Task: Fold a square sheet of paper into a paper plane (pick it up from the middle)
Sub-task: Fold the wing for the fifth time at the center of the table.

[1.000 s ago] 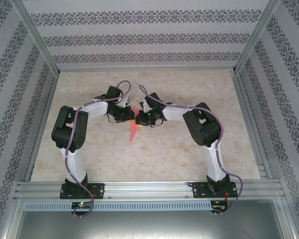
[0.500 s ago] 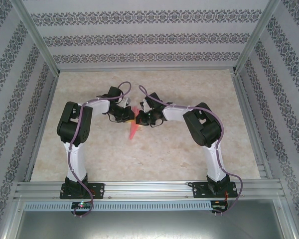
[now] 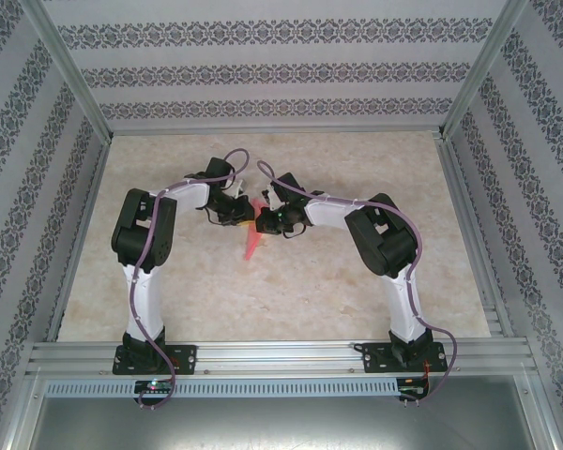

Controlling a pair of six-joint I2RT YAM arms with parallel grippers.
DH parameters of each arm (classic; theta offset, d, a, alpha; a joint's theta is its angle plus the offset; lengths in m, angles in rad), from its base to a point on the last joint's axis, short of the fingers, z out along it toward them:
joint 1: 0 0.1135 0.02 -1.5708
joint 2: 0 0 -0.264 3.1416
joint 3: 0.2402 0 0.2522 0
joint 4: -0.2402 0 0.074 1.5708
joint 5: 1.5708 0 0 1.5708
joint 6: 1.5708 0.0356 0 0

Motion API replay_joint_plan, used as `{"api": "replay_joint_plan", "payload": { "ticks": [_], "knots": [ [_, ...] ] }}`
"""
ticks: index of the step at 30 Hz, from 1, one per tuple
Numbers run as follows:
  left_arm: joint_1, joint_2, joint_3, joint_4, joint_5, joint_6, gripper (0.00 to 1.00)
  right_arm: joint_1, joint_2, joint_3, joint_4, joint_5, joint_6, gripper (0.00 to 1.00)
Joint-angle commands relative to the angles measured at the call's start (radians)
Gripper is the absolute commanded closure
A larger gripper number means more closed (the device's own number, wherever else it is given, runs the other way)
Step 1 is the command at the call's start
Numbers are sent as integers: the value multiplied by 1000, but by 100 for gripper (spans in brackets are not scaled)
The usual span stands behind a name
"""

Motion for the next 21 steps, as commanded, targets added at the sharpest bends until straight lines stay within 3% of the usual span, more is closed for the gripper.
{"api": "replay_joint_plan", "payload": {
  "ticks": [1, 21],
  "knots": [
    [22, 32, 40, 78, -105, -43, 85, 10, 34, -34, -198, 87, -53, 100],
    [23, 122, 183, 124, -43, -109, 83, 20, 42, -53, -239, 98, -119, 100]
  ]
}}
